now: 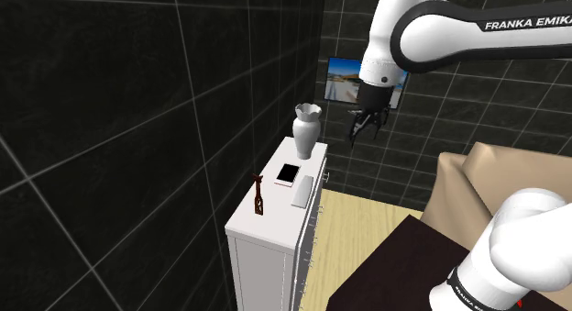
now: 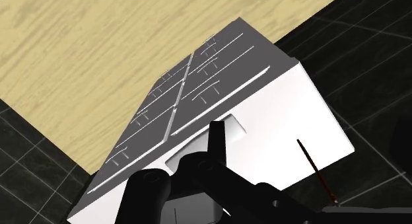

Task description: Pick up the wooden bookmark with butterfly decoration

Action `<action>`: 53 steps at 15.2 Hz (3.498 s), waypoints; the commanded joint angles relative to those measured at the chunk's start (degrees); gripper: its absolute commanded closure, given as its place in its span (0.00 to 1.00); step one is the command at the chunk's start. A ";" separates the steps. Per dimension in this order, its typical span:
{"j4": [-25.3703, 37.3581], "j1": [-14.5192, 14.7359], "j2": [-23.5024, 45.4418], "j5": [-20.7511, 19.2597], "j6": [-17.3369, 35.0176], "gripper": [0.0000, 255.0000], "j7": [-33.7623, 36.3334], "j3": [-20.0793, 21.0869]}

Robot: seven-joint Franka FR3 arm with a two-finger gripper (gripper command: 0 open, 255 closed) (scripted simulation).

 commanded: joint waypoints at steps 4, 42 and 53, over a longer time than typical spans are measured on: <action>3.34 -1.07 10.02 -1.32 6.54 0.00 9.29 6.20; 48.60 6.25 70.71 -30.97 9.04 1.00 52.22 11.99; 50.67 6.16 68.53 -29.89 5.07 1.00 50.95 12.55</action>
